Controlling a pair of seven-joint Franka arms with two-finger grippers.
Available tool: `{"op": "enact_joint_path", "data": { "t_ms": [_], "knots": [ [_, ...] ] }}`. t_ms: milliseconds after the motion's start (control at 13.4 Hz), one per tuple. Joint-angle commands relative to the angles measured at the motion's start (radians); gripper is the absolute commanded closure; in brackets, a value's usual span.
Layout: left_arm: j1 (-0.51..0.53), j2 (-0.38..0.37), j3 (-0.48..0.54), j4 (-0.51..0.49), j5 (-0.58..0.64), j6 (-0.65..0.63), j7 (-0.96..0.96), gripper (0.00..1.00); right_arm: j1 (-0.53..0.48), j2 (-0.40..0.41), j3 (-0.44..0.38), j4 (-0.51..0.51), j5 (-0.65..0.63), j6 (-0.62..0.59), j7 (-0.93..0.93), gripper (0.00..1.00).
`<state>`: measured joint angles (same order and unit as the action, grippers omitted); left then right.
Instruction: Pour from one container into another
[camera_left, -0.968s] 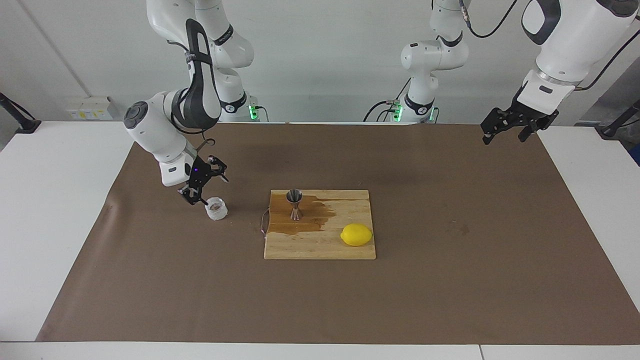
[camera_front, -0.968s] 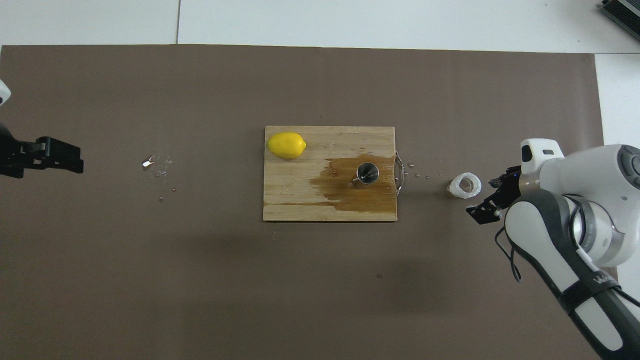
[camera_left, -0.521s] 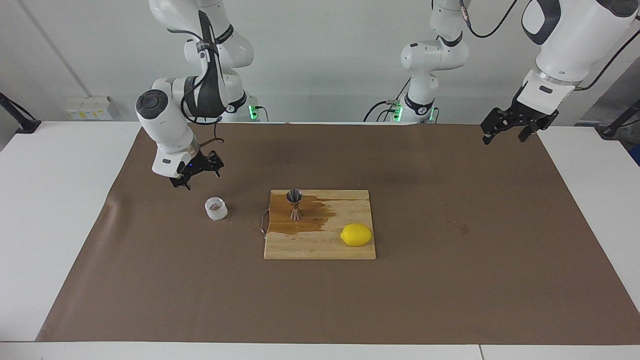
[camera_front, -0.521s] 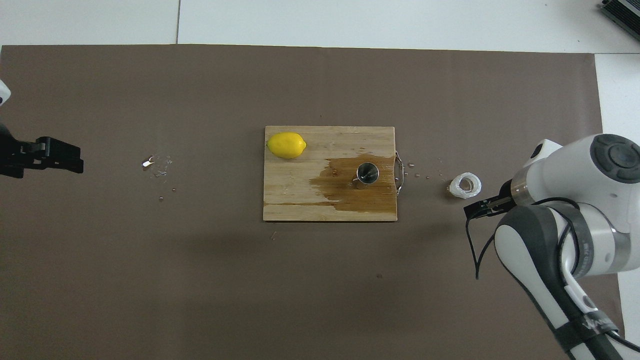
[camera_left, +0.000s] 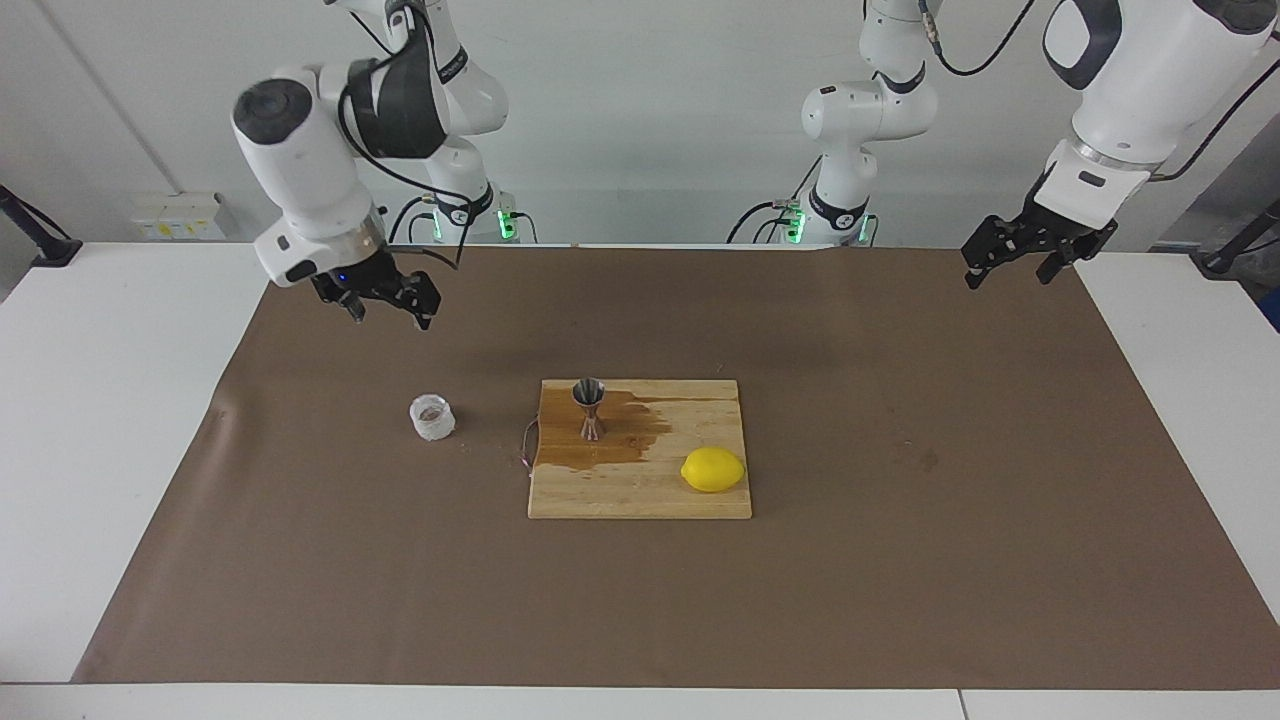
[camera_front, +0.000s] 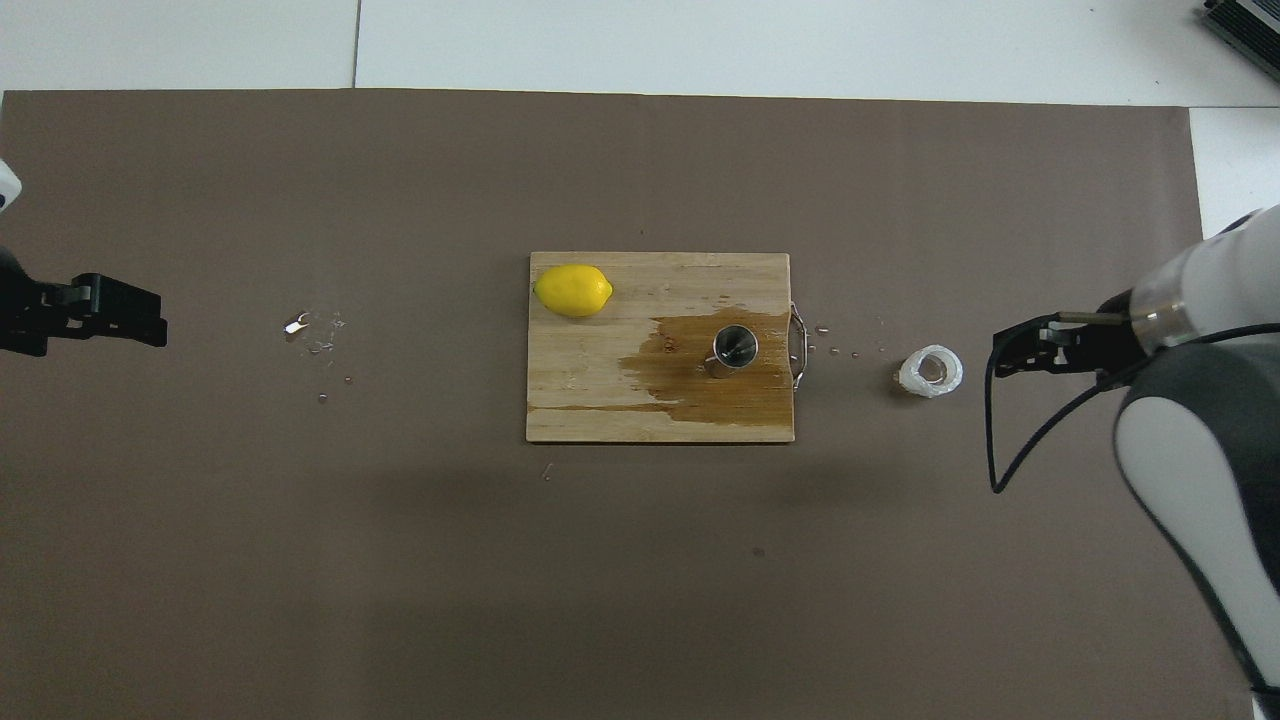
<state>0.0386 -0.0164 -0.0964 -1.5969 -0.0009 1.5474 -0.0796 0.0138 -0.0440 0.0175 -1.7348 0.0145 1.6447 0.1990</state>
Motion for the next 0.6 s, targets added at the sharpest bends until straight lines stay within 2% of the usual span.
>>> {"op": "enact_joint_path", "data": {
  "t_ms": [0, 521],
  "knots": [
    [0.014, -0.027, -0.011, -0.028, -0.002, 0.000, -0.008, 0.00, -0.049, 0.102, 0.006, 0.245, 0.036, -0.143, -0.056, 0.00],
    [0.015, -0.027, -0.011, -0.028, -0.002, 0.000, -0.008, 0.00, -0.110, 0.092, 0.004, 0.204, 0.035, -0.137, -0.066, 0.00]
  ]
}}
